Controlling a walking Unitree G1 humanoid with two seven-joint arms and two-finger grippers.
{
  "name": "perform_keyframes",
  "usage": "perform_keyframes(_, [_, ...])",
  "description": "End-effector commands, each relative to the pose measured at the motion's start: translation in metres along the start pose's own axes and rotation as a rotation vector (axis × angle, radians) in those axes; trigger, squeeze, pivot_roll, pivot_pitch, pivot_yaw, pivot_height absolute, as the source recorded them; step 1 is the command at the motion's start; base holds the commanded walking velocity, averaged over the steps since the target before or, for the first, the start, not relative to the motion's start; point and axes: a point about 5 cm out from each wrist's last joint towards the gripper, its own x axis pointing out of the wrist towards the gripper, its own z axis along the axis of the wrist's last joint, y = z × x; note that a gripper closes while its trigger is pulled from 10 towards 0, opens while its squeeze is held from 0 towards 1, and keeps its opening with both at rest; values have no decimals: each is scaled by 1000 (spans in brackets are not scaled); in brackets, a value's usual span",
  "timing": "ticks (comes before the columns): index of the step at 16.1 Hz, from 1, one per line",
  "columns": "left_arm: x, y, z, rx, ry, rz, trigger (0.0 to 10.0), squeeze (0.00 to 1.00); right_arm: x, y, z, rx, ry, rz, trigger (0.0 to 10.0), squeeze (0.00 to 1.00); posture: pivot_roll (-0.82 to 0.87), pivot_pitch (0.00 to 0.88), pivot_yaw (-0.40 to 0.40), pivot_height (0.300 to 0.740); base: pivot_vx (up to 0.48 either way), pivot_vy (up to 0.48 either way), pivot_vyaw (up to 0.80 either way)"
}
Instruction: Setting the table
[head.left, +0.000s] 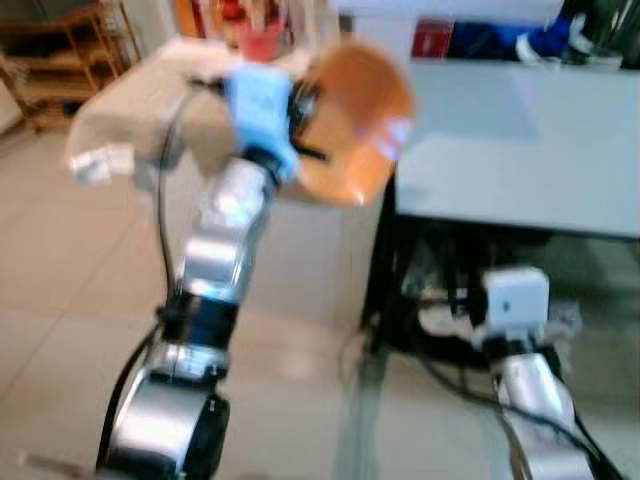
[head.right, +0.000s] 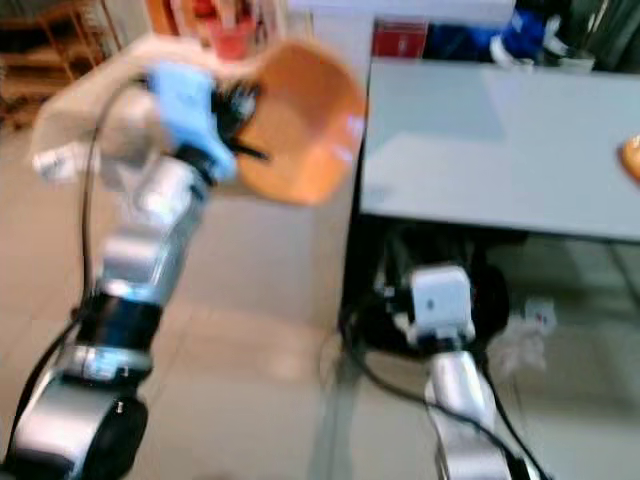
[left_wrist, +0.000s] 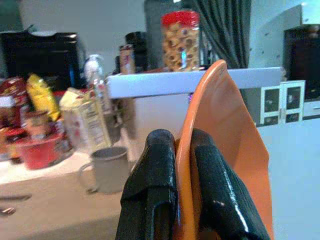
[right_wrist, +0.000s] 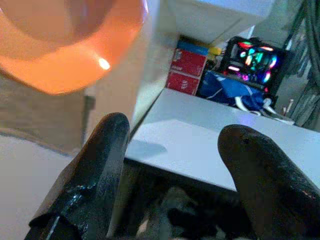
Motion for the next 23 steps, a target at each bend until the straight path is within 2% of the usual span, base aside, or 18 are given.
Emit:
perform_keyframes(1, [0, 12, 12, 33, -51, 37, 0, 0, -1, 3, 1, 19, 3, 9, 10000, 0, -18, 0, 30, 740, 266, -398, -763])
perform_keyframes(7, [-1, 3, 15, 34, -81, 2, 0, 0, 0, 3, 2, 0, -11, 11, 10000, 0, -22, 0, 34, 740, 223, -401, -133])
perform_keyframes(13, [-1, 3, 16, 60, -87, -3, 0, 0, 1, 4, 1, 0, -13, 14, 10000, 0, -19, 0, 36, 740, 127, -416, 0])
perform_keyframes(17, [-5, 4, 6, 58, -53, 3, 0, 0, -2, 2, 0, 39, -11, 11, 10000, 0, -28, 0, 37, 740, 258, -402, 0])
perform_keyframes(23, [-4, 5, -3, 70, -19, 20, 0, 0, -4, 4, 2, 36, -17, 24, 10000, 0, -30, 0, 35, 740, 259, -401, 0])
